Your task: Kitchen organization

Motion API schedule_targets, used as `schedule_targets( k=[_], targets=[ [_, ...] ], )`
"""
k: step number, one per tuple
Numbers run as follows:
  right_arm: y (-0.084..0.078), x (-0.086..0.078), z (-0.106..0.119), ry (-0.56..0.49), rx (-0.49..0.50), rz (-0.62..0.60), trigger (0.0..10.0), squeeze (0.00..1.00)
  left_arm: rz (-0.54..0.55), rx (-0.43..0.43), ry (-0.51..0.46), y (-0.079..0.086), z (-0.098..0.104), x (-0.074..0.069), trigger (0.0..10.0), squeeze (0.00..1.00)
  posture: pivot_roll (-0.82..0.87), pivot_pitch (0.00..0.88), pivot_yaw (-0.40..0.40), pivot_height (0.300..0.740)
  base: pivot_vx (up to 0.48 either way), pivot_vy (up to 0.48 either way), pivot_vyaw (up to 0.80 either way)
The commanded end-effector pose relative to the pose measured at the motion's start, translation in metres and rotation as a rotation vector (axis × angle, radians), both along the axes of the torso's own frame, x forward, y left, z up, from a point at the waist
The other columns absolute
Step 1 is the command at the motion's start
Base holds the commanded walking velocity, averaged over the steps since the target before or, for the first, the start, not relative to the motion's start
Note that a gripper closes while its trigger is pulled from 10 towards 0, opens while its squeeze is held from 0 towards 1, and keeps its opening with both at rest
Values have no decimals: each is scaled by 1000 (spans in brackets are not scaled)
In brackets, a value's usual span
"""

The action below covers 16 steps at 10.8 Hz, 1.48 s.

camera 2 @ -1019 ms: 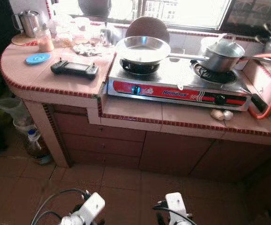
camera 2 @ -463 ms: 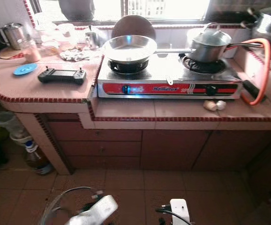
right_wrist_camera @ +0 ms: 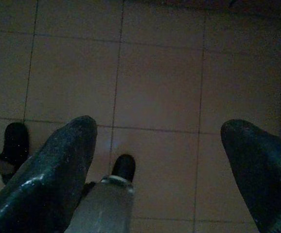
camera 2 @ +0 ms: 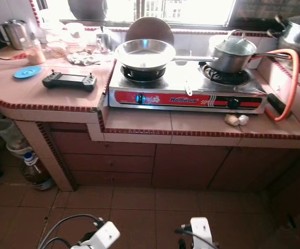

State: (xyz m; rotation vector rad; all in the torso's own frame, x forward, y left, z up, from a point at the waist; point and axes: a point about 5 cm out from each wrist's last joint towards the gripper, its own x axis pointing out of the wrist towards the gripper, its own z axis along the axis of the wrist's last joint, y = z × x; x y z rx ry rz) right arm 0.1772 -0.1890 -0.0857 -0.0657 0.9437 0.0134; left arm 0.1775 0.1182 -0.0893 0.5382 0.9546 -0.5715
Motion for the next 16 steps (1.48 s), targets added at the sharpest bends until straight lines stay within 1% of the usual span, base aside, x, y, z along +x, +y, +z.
schedule_targets(
  k=[1, 2, 3, 4, 5, 6, 7, 8, 9, 10, 11, 12, 13, 14, 15, 16],
  targets=[
    [0, 4, 2, -8, -5, 13, 10000, 0, 28, 2, -5, 3, 1, 3, 10000, 0, 85, 0, -54, 740, 0, 0, 0],
    [2, 6, 3, -11, 0, 23, 10000, 0, 15, 16, -25, 3, 4, 9, 10000, 0, 93, 0, -59, 740, 0, 0, 0],
    [4, 8, 3, -14, 9, 31, 10000, 0, 33, 28, -81, 3, 10, 21, 10000, 0, 100, 0, -65, 740, 0, 0, 0],
    [5, 15, 7, -51, 30, 14, 10000, 0, 142, -11, -130, 19, 18, 36, 10000, 0, 106, 0, -73, 740, 0, 0, 0],
    [6, 28, 15, -113, 56, 0, 10000, 0, 227, -27, -201, 49, 30, 52, 10000, 0, 109, 0, -78, 740, 0, 0, 0],
    [8, 57, 34, -240, 104, -21, 10000, 0, 313, -100, -294, 57, 49, 77, 10000, 0, 115, 0, -88, 740, 0, 0, 0],
    [9, 70, 44, -301, 131, -31, 10000, 0, 339, -161, -343, 55, 61, 92, 10000, 0, 120, 0, -90, 740, 0, 0, 0],
    [9, 82, 55, -375, 150, -8, 10000, 0, 314, -204, -382, 54, 72, 102, 10000, 0, 124, 0, -92, 740, 0, 0, 0],
    [8, 89, 64, -436, 177, 13, 10000, 0, 277, -243, -400, 55, 76, 103, 10000, 0, 124, 0, -92, 740, 0, 0, 0],
    [1, 89, 69, -493, 232, -17, 10000, 0, 285, -299, -412, 60, 75, 97, 10000, 0, 127, 0, -94, 740, 0, 0, 0],
    [-11, 80, 69, -527, 218, -24, 10000, 0, 263, -378, -450, 61, 77, 87, 10000, 0, 135, 0, -91, 740, 0, 0, 0],
    [-20, 68, 70, -569, 207, -23, 10000, 0, 229, -403, -526, 63, 84, 78, 10000, 0, 129, 0, -82, 740, 0, 0, 0],
    [-25, 59, 73, -595, 200, -19, 10000, 0, 249, -417, -570, 67, 89, 72, 10000, 0, 128, 0, -76, 740, 0, 0, 0],
    [-29, 45, 79, -624, 220, -27, 10000, 0, 237, -434, -625, 72, 99, 60, 10000, 0, 128, 0, -68, 740, 0, 0, 0],
    [-34, 30, 85, -639, 223, -33, 10000, 0, 164, -419, -673, 74, 105, 48, 10000, 0, 130, 0, -66, 740, 0, 0, 0],
    [-36, 24, 90, -657, 205, -40, 10000, 0, 208, -421, -609, 79, 92, 40, 10000, 0, 131, 0, -58, 740, 0, 0, 0]
  ],
)
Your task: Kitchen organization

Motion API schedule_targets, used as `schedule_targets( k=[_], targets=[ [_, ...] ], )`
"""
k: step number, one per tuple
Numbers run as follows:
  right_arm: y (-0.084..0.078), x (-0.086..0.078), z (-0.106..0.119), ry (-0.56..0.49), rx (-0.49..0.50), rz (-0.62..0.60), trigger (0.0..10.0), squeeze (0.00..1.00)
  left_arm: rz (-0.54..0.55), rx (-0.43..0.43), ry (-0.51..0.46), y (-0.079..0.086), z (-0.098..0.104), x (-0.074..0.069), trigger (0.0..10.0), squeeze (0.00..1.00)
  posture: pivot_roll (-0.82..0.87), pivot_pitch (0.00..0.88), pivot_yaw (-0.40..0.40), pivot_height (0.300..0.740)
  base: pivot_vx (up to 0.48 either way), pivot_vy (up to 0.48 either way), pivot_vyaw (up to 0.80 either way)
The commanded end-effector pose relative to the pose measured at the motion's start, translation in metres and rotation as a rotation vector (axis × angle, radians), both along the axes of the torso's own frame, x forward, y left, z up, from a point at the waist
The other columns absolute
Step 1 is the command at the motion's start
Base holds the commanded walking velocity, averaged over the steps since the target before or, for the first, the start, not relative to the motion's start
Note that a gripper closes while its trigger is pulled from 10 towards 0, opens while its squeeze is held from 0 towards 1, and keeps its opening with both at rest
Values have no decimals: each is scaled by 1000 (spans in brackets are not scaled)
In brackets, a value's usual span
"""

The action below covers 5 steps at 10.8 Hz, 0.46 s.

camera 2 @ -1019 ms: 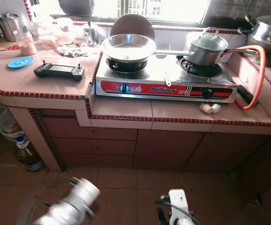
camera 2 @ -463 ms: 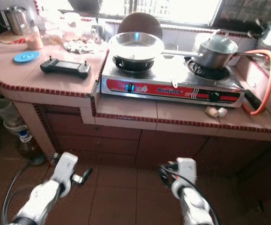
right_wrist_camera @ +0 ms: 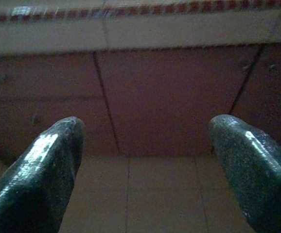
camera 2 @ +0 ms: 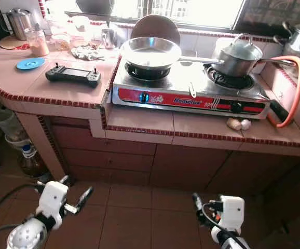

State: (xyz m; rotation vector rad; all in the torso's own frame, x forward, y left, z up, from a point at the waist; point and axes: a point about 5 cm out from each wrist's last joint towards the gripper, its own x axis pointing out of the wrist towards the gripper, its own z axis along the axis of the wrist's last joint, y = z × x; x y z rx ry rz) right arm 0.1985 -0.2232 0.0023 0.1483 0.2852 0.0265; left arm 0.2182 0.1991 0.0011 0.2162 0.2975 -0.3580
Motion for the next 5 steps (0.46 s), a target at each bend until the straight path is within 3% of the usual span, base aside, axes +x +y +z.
schedule_targets(
  k=[1, 3, 5],
  targets=[
    [-3, 3, 4, -15, 23, -57, 10000, 0, -35, 10, 12, -6, -5, 0, 10000, 0, 130, 0, -32, 740, 0, 0, 0],
    [13, -1, 8, -34, 51, -124, 10000, 0, -101, 15, 22, -18, -1, 7, 10000, 0, 88, 0, 55, 740, 0, 0, 0],
    [15, -16, 12, -47, 50, -221, 10000, 0, -188, 10, 50, -38, -7, 15, 10000, 0, 8, 0, 111, 740, 0, 0, 0]
  ],
)
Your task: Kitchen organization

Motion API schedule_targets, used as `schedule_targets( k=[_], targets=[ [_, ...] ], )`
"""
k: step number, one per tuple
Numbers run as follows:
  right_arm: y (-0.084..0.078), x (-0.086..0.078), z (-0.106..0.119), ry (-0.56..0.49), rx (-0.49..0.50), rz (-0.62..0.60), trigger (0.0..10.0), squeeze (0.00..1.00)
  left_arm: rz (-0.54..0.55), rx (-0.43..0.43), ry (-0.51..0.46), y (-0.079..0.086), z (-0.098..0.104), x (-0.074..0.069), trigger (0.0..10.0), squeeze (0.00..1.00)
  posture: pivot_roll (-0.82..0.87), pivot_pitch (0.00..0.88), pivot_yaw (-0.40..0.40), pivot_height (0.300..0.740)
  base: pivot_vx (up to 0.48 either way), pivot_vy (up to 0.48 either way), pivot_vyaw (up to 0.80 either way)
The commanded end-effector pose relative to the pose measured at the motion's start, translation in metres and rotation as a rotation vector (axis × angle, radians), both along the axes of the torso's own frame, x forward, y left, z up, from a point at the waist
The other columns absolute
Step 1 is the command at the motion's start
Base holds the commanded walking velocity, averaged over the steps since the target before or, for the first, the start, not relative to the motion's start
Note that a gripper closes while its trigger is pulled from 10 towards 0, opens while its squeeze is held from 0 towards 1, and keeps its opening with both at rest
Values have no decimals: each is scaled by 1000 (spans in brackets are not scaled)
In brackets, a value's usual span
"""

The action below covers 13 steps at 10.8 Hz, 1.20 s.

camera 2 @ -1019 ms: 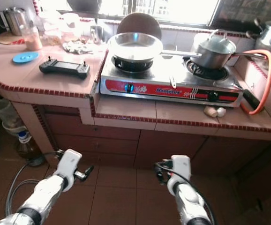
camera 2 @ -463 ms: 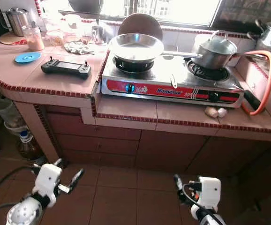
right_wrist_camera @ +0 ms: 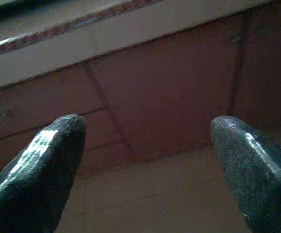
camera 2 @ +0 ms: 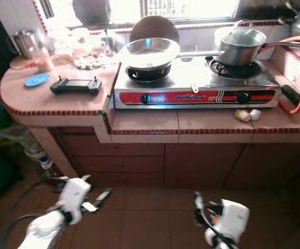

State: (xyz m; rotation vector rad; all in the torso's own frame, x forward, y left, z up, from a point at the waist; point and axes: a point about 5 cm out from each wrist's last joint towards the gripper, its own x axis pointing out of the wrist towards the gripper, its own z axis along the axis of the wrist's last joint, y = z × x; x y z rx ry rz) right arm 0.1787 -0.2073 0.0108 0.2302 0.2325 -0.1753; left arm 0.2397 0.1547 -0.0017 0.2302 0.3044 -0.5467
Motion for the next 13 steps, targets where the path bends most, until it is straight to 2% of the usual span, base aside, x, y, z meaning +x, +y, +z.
schedule_targets(
  k=[1, 2, 4, 5, 6, 7, 8, 9, 11, 12, 13],
  targets=[
    [-3, -1, 4, -10, -9, -32, 10000, 0, -21, 18, 20, 0, -5, -3, 10000, 0, -16, 0, 116, 740, 0, 0, 0],
    [-7, -14, 8, -4, -34, -77, 10000, 0, -60, 27, 35, 10, 0, 13, 10000, 0, -81, 0, 128, 740, 0, 0, 0],
    [-9, -22, 10, 9, -63, -96, 10000, 0, -112, 55, 48, 1, -6, 12, 10000, 0, -87, 0, 90, 740, 0, 0, 0],
    [-13, -23, 8, 33, -75, -108, 10000, 0, -142, 80, 32, -7, -4, 18, 10000, 0, -67, 0, 54, 740, 0, 0, 0],
    [-14, -20, 4, 65, -78, -119, 10000, 0, -153, 104, -35, -16, 5, 30, 10000, 0, -44, 0, -2, 740, 0, 0, 0],
    [-11, -12, 2, 72, -95, -72, 10000, 0, -134, 71, -55, -22, 11, 33, 10000, 0, -44, 0, 19, 740, 0, 0, 0],
    [-11, -2, 4, 51, -77, -55, 10000, 0, -117, 50, -49, -26, 9, 28, 10000, 0, -40, 0, 25, 740, 0, 0, 0],
    [-13, 13, 22, -13, -88, -44, 10000, 0, -55, 31, -80, -28, 10, 23, 10000, 0, -35, 0, 11, 740, 0, 0, 0],
    [-16, 20, 41, -60, -142, -54, 10000, 0, 115, -7, -120, -9, 19, 15, 10000, 0, -14, 0, -10, 740, 0, 0, 0],
    [-16, 16, 54, -114, -161, -4, 10000, 0, 203, -4, -133, 11, 21, 2, 10000, 0, 20, 0, -37, 740, 0, 0, 0],
    [-14, 8, 57, -96, -157, 38, 10000, 0, 353, 17, -159, 37, 23, -12, 10000, 0, 33, 0, -50, 740, 0, 0, 0]
  ],
)
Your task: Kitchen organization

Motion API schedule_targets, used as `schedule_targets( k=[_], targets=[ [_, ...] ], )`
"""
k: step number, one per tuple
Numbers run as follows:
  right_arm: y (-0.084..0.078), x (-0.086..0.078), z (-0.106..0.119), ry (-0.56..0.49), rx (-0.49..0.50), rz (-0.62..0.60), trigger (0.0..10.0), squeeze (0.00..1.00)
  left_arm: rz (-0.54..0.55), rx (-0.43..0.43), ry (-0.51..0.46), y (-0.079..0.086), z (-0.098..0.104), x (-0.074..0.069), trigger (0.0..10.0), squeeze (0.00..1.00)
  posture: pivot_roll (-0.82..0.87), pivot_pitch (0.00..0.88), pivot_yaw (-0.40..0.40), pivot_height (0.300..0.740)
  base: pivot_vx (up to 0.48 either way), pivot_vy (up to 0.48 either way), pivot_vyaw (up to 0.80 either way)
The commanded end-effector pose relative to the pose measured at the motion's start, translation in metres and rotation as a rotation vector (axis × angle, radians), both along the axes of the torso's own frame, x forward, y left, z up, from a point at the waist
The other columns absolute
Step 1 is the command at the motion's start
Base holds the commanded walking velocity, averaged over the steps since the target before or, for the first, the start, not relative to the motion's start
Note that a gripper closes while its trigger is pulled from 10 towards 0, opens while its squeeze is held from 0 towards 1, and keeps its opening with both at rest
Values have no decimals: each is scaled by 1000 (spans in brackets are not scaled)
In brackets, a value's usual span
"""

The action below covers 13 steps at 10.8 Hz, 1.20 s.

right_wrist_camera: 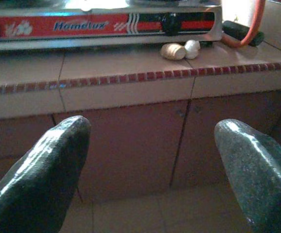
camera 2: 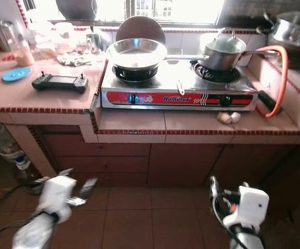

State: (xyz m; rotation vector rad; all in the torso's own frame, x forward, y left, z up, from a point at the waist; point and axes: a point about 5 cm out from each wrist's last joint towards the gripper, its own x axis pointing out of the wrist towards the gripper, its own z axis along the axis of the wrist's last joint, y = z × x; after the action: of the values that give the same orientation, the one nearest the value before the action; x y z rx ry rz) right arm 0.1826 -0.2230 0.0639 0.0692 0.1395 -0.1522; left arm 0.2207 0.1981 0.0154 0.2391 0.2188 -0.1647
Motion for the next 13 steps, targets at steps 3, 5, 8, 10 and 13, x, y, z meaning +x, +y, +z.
schedule_targets(
  k=[3, 5, 8, 10, 13],
  targets=[
    [13, -6, -6, 44, 33, 73, 10000, 0, 26, 24, -3, 4, 0, -3, 10000, 0, 39, 0, -56, 740, 0, 0, 0],
    [14, -5, -2, 30, 4, 69, 10000, 0, 4, 38, 46, 4, -15, -1, 10000, 0, 23, 0, -41, 740, 0, 0, 0],
    [12, -7, -6, 54, 0, 54, 10000, 0, -6, 40, 66, 2, -22, 1, 10000, 0, 16, 0, -36, 740, 0, 0, -706],
    [12, -5, -7, 55, 0, 52, 10000, 0, -13, 40, 69, 1, -27, 1, 10000, 0, 20, 0, -36, 740, 0, 0, -772],
    [15, 2, -6, 44, 1, 64, 10000, 0, 2, 54, 29, 4, -21, 13, 10000, 0, 36, 0, -39, 740, 0, 0, -769]
  ],
)
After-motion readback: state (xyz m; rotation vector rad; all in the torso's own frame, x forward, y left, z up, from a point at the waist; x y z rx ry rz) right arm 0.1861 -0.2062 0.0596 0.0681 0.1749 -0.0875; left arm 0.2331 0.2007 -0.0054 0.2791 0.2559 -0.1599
